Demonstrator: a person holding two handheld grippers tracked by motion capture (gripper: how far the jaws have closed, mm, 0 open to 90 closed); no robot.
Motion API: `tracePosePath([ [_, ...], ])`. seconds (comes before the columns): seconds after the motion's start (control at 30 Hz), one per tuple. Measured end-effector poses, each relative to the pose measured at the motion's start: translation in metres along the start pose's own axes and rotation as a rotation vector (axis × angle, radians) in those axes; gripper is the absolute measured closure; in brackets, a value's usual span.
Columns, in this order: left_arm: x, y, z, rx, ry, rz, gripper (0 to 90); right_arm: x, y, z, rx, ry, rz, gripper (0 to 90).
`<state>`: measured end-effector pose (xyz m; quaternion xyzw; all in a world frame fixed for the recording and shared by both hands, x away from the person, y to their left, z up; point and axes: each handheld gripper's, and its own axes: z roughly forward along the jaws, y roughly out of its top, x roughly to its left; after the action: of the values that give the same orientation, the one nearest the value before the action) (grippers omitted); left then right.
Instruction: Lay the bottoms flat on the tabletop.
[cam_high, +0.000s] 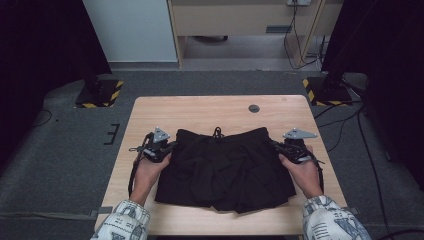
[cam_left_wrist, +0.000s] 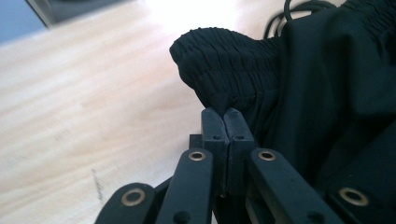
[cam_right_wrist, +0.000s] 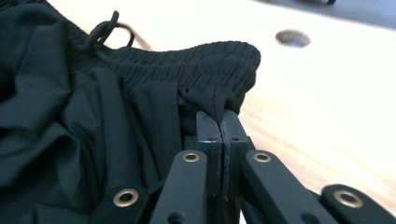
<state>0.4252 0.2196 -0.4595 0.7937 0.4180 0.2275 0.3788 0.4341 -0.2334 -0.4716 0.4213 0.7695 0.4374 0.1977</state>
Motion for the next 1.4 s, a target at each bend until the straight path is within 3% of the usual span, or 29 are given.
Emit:
tracePosePath([
  [0.27,-0.007,0.026,-0.033,-0.1,0.038,0.039,88.4,0.004,0.032,-0.038,-0.112,-0.022,-0.038,89.1],
  [0.43,-0.005,0.043,-0.044,-0.146,0.046,0.041,88.4,0.003,0.051,-0.05,-0.154,-0.035,-0.047,89.2],
  [0.6,-0.002,0.053,-0.048,-0.153,0.052,0.042,88.4,0.003,0.063,-0.053,-0.164,-0.043,-0.059,89.2],
  [0.7,-0.002,0.063,-0.05,-0.139,0.057,0.068,88.4,0.005,0.076,-0.061,-0.176,-0.038,-0.061,89.1],
  [0.93,0.003,0.084,-0.064,-0.19,0.08,0.078,88.4,0.013,0.102,-0.084,-0.247,-0.035,-0.102,89.1],
  [0.97,0.005,0.086,-0.064,-0.189,0.079,0.076,88.4,0.014,0.104,-0.085,-0.236,-0.045,-0.12,89.1],
  [1.13,0.012,0.097,-0.059,-0.18,0.078,0.072,88.4,0.008,0.112,-0.08,-0.237,-0.053,-0.063,89.1],
  [1.3,0.019,0.117,-0.066,-0.201,0.067,0.066,88.4,0.008,0.128,-0.083,-0.25,-0.061,-0.087,89.0],
  [1.4,0.025,0.126,-0.06,-0.179,0.06,0.051,88.4,0.003,0.136,-0.079,-0.236,-0.073,-0.092,89.0],
])
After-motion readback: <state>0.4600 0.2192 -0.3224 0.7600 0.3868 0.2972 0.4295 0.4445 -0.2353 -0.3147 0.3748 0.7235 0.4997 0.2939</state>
